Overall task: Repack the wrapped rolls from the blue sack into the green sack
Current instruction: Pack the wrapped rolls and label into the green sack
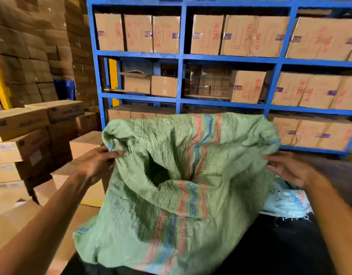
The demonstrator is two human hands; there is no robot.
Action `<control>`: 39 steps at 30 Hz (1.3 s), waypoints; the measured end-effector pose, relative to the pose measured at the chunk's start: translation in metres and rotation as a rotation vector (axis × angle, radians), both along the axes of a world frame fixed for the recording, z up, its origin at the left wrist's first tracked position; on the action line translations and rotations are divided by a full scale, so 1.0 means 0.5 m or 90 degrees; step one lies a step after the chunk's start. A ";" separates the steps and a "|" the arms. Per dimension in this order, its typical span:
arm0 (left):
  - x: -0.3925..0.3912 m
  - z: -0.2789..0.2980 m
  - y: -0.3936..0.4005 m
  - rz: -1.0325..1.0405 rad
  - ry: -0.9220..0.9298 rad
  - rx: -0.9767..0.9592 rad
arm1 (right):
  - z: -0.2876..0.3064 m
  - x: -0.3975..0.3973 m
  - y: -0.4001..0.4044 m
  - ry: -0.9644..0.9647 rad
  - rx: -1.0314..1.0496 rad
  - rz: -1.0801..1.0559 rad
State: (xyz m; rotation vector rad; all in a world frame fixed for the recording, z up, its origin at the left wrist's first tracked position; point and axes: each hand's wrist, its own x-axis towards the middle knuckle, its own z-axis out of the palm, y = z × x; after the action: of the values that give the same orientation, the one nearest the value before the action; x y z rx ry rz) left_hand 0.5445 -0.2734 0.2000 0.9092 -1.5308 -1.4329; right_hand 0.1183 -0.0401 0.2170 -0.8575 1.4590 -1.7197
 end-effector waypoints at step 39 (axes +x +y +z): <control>0.100 -0.073 -0.080 0.457 -0.331 -0.213 | -0.067 -0.155 0.055 0.440 0.305 -0.624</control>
State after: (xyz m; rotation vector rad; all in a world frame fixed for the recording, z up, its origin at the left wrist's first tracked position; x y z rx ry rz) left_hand 0.5944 -0.3136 0.1635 1.4903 -1.5002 -0.4288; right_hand 0.0409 -0.0125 0.1835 -0.4850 2.9673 -1.5806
